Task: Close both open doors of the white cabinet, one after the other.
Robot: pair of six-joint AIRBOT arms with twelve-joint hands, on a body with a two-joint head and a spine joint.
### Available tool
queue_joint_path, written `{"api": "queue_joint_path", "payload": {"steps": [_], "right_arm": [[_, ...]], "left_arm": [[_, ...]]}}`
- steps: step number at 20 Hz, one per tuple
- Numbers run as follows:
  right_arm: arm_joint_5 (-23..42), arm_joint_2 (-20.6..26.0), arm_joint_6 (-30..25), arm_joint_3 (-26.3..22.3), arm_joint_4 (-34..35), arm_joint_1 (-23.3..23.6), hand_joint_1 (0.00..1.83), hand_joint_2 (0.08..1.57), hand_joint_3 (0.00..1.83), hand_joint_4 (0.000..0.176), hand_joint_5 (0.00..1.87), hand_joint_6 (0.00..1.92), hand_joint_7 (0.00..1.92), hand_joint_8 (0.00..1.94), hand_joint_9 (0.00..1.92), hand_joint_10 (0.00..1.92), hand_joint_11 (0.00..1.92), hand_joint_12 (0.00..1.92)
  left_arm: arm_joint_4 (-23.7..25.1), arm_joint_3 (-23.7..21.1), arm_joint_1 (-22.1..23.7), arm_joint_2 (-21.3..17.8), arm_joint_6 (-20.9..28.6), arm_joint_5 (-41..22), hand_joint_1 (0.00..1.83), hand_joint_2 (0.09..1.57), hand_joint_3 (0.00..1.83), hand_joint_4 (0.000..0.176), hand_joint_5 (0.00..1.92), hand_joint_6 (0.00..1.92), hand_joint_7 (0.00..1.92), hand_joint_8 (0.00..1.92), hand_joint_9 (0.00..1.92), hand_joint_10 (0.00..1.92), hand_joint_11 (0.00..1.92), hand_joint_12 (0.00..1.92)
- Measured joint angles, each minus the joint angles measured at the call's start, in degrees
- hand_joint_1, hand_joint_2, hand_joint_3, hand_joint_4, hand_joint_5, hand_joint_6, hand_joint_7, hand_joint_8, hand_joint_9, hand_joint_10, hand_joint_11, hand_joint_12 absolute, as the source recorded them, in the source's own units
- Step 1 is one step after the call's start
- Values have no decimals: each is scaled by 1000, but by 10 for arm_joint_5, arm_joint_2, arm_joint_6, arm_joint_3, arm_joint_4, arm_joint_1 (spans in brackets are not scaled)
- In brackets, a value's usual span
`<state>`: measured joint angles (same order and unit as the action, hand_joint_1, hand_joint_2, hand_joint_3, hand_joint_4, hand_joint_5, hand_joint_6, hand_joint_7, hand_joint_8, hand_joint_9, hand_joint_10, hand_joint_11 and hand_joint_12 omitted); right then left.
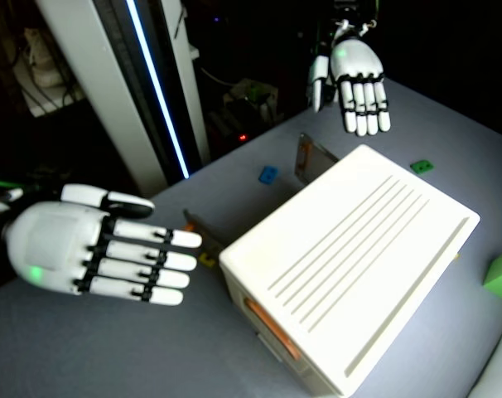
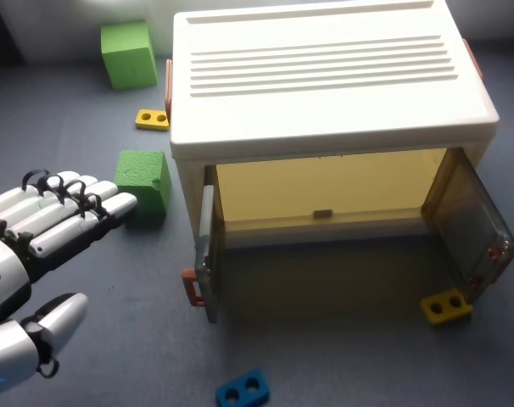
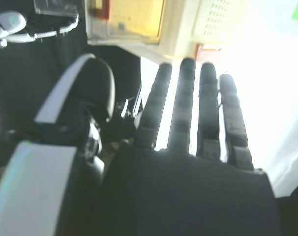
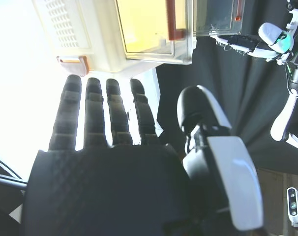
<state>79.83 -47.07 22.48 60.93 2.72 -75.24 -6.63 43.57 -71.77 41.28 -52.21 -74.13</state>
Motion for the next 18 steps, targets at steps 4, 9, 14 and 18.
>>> {"api": "queue_joint_path", "payload": {"steps": [4,9,14,18], "right_arm": [[0,0,0,0,0,0,0,1426,12,0,1,0,0,0,0,0,41,24],[-3,-1,0,0,-1,0,0,1445,15,0,10,4,0,0,0,0,39,17],[-5,-1,0,0,-1,0,0,1437,6,0,10,2,0,0,0,0,18,4],[-6,-1,0,1,-1,0,0,1425,0,0,8,1,0,0,0,0,0,0]], "left_arm": [[2,2,1,0,2,0,0,1571,164,0,10,2,0,0,0,0,56,16],[23,9,16,7,15,14,0,1571,86,0,1,0,0,0,0,0,55,16],[63,24,52,22,32,50,0,1571,142,0,53,7,17,2,37,5,109,43],[94,38,84,41,50,77,0,1571,174,0,11,0,0,0,0,0,27,12]]}}
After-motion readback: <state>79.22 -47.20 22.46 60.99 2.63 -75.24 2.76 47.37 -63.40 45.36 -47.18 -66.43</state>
